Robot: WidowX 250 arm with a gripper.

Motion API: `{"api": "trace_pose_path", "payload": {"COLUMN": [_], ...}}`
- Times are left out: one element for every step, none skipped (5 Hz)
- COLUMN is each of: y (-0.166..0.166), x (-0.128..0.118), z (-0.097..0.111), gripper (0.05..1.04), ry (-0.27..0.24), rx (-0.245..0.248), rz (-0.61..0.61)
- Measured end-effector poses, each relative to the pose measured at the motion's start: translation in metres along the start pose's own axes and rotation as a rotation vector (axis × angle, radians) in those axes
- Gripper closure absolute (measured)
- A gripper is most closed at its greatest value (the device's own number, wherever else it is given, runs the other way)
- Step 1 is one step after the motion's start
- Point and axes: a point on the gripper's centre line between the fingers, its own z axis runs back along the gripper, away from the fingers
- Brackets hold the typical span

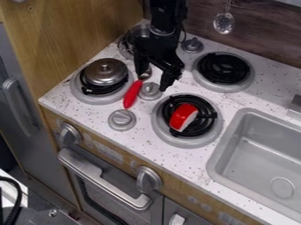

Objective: Move the sushi to the top right burner

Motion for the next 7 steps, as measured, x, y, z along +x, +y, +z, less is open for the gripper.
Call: {"api": "trace_pose_path", "payload": {"y": [-0.005, -0.017, -0.032, -0.039, -0.052, -0.061, -0.07], "x": [-0.007, -0.008, -0.001, 0.001, -0.003, -0.005, -0.009], "z": [-0.014, -0.016, 0.004, 0.016, 0.015, 0.018, 0.003], "gripper": [0.089, 0.089, 0.089, 0.089, 0.089, 0.089, 0.089], "ry": [0.042, 0.044, -0.014, -0.044, -0.03, 0.0, 0.066], "rx": [-0.014, -0.041, -0.045, -0.047, -0.065, -0.087, -0.129], "rz": [-0.004, -0.012, -0.049, -0.066, -0.073, -0.05, -0.02]}}
